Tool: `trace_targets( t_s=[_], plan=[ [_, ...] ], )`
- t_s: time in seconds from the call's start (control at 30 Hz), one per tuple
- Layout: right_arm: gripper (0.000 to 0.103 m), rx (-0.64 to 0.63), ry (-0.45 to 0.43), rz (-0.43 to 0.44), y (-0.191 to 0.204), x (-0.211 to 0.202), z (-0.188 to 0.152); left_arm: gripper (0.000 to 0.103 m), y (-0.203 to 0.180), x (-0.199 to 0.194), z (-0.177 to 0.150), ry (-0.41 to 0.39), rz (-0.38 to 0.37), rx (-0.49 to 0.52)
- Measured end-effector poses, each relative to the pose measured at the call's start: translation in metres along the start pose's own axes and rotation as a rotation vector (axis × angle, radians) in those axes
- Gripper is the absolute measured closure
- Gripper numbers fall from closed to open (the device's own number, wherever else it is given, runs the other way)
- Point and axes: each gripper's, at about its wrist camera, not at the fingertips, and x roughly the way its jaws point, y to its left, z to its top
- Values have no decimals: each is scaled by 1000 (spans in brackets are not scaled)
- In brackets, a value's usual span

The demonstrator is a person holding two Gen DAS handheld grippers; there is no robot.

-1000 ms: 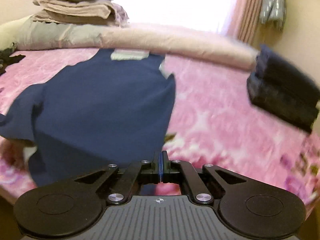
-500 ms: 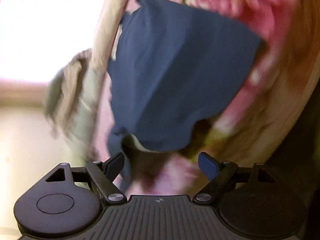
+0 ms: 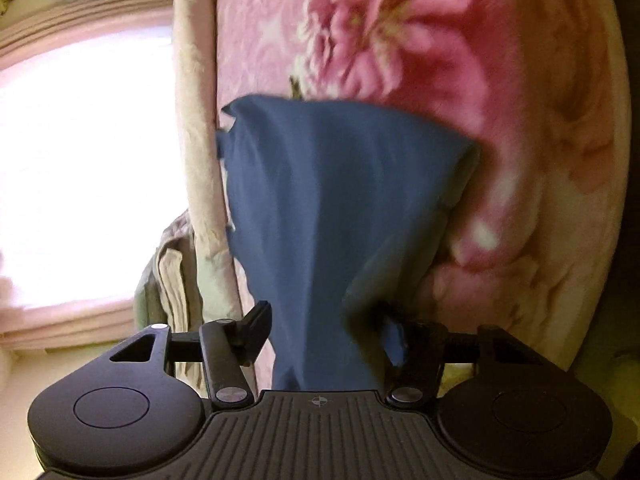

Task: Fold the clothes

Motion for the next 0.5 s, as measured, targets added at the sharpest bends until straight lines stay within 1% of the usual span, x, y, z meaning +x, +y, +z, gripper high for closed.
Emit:
trace_targets(
  t_s=[0.03, 0.07, 0.1, 0.13, 0.17, 0.2, 0.23, 0.33, 0.43, 0.47, 0.5],
  plan=[
    [42, -18, -16, 6, 8, -2, 4, 103, 0, 1, 0, 2, -1, 0],
    [46, -35, -31, 11, 16, -4, 7, 103, -1, 2, 0, 4, -1, 0],
    [53, -53, -47, 17, 24, -6, 11, 103, -1, 2, 0, 6, -2, 0],
    [74, -70, -62, 23, 32, -8, 14, 103, -1, 2, 0, 6, -1, 1],
    [99, -88, -78, 29, 39, -9, 18, 103, 0, 3, 0, 6, 1, 1],
    [102, -105, -93, 34, 47, -11, 21, 103, 0, 2, 0, 6, 2, -2],
    [103, -123, -109, 40, 55, -13, 25, 103, 1, 2, 0, 6, 4, -6],
    [103, -175, -155, 57, 79, -19, 35, 103, 5, -1, -1, 1, 8, -25],
    [103, -228, -202, 74, 103, -25, 46, 103, 2, -5, -3, -13, -2, -16],
    [103, -282, -224, 104, 115, -31, 52, 103, 0, -5, -4, -16, -9, -8],
    [103, -330, -214, 122, 121, -31, 55, 103, -2, -4, -4, -13, -14, -6]
  ],
)
